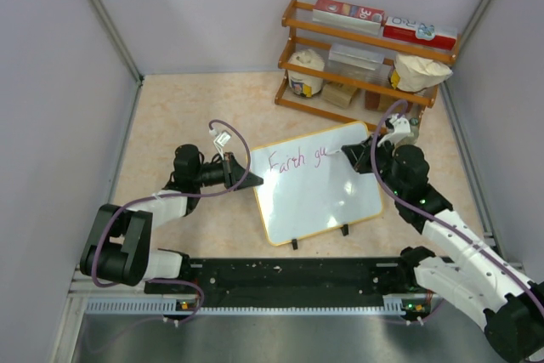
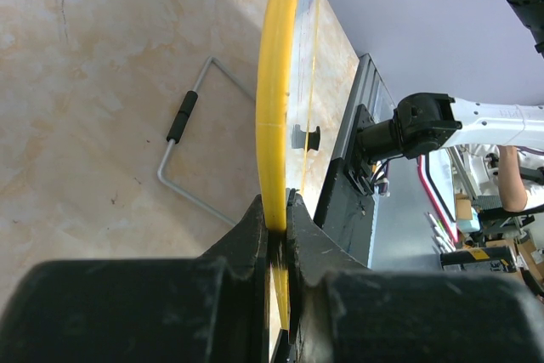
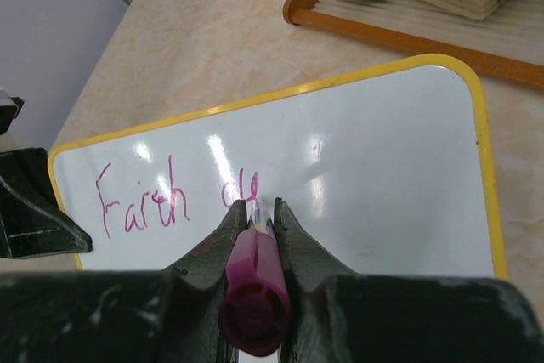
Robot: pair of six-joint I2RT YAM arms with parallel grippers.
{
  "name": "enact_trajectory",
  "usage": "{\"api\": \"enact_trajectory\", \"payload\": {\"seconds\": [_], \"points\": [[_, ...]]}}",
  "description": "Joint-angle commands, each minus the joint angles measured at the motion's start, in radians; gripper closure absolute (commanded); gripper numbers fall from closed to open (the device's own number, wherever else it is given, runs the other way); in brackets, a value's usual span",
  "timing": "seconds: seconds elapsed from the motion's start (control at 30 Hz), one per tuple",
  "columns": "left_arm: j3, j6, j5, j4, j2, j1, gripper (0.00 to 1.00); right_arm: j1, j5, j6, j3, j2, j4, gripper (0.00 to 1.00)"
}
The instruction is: Write a sentence on the whiteboard
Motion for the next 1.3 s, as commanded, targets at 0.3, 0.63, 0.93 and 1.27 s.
{"api": "enact_trajectory", "payload": {"seconds": [0.3, 0.63, 0.93, 1.27], "points": [[0.019, 0.091, -0.002, 0.018, 0.011, -0.02, 1.0, -0.007, 0.045, -0.027, 0.106, -0.03, 0.007, 1.0], [0.019, 0.094, -0.005, 0.016, 0.013, -0.02, 1.0, -0.007, 0.061, -0.046, 0.125, 0.027, -0.001, 1.0], [0.02, 0.095, -0.002, 0.015, 0.016, -0.02, 1.0, -0.007, 0.059, -0.05, 0.1, 0.044, -0.004, 1.0], [0.02, 0.094, -0.003, 0.015, 0.016, -0.02, 1.0, -0.007, 0.048, -0.044, 0.053, 0.016, -0.031, 1.0]]}}
